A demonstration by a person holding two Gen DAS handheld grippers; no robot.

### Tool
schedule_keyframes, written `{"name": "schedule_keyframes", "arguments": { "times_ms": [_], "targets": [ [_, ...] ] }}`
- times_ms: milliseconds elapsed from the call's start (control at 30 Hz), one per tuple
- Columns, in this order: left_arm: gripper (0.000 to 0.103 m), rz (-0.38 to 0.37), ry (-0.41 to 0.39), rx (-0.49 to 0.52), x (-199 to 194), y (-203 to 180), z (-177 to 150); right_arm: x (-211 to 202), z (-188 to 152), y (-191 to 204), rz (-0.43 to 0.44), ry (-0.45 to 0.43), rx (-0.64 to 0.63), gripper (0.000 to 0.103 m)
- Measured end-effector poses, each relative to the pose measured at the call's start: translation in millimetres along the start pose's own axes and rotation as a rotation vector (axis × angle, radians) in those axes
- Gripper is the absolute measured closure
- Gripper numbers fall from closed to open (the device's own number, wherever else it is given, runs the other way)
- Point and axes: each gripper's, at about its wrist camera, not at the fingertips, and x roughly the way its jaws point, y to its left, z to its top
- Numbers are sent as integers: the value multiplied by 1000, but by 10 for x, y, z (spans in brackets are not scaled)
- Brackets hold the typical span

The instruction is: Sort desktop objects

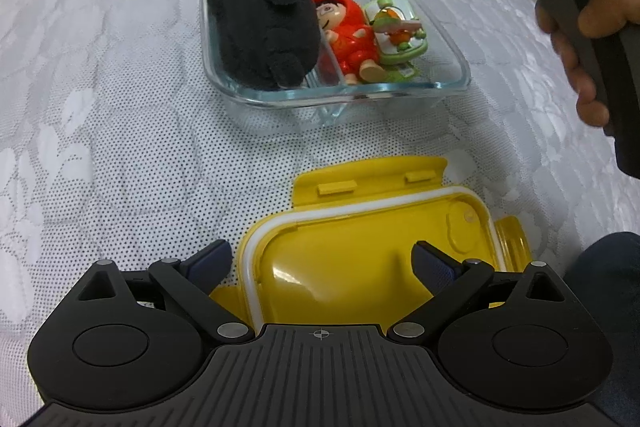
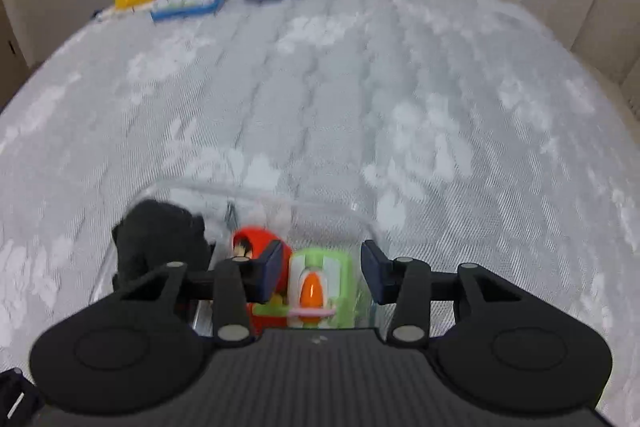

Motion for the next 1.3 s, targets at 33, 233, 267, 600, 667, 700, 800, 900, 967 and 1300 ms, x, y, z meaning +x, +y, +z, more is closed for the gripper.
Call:
{"name": "schedule_keyframes", "arguments": {
  "times_ms": [33, 233, 267, 600, 667, 700, 800, 900, 967, 1300],
  "targets": [
    [4, 0, 0, 0, 0, -1, 0, 8, 3, 5, 8, 0, 4, 62],
    [4, 0, 3, 1, -1, -5, -1, 207, -36, -29, 73, 56, 103, 65],
    [4, 0, 4, 1, -1, -6, -2, 206, -39, -37, 78, 73, 112, 65],
    [4, 0, 3, -2, -20, -4, -5, 29, -48, 7, 82, 204, 114, 65],
    [4, 0, 3, -2, -24, 2, -3, -62, 2, -35, 105, 153, 165, 65],
    [4, 0, 4, -1, -21, 2, -3, -94, 26, -60, 119, 128, 196, 65],
    [4, 1, 9, 2, -9, -2, -5, -47, 67, -77, 103, 142, 205, 64],
    [3, 1, 9, 0, -10, 5, -4, 84, 9, -50, 54, 201, 162, 62],
    [3, 0, 9, 0, -4, 5, -4, 119, -52, -96, 85, 238, 206, 60],
    [3, 0, 11, 3, 0, -3, -1, -371, 95, 102, 31, 50, -85, 47]
  ]
}}
